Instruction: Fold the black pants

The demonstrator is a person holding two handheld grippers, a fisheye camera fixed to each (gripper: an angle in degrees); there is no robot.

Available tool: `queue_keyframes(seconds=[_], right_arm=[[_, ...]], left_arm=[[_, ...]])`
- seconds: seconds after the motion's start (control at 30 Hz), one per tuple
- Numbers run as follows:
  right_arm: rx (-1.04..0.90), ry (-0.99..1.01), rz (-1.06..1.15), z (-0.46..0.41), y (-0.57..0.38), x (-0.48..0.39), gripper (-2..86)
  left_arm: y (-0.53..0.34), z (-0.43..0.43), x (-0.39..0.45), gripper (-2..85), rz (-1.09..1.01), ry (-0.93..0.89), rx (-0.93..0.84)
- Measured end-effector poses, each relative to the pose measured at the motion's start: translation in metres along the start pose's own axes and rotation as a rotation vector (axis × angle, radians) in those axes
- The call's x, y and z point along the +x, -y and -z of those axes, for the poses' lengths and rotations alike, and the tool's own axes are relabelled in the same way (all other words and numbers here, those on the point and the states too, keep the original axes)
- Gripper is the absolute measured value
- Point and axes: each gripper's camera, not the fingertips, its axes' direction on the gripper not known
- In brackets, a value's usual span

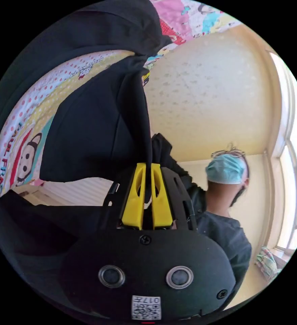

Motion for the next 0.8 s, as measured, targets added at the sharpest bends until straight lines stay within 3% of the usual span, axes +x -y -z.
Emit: queue_keyframes(seconds=[0.07,0.13,0.33,0.4,0.43,0.57,0.6,0.67,0.8], right_arm=[[-0.058,-0.022,0.013,-0.045,-0.007,-0.013,3.6],[-0.108,-0.052,0.019,-0.096,-0.020,-0.020,4.0],[-0.283,-0.166,-0.038,-0.236,-0.079,0.003,9.3],[-0.335,-0.231,0.050,-0.249,-0.101,-0.006,10.7],[-0.368,-0.256,0.088,-0.251,-0.106,-0.012,11.1],[-0.691,-0.420,0.428,-0.233,-0.185,-0.077,12.2],[-0.783,-0.473,0.507,-0.216,-0.222,-0.092,12.2],[-0.918,-0.515,0.578,-0.188,-0.283,-0.103,12.2],[-1.132,-0.531,0.453,-0.128,-0.425,-0.089,12.2]], left_arm=[[-0.002,0.032,0.006,1.0,0.023,-0.249,0.130],[-0.001,0.057,0.009,1.1,0.027,-0.349,0.226],[0.023,0.130,0.007,2.8,0.008,-0.284,0.463],[0.034,0.150,0.006,4.0,0.001,-0.140,0.494],[0.033,0.162,0.008,4.8,0.027,0.014,0.555],[0.015,0.169,0.045,6.5,-0.029,0.589,0.762],[0.016,0.164,0.052,7.0,-0.046,0.664,0.767],[0.037,0.130,0.071,8.7,-0.145,0.914,0.703],[0.095,0.070,0.069,10.9,-0.210,1.166,0.524]])
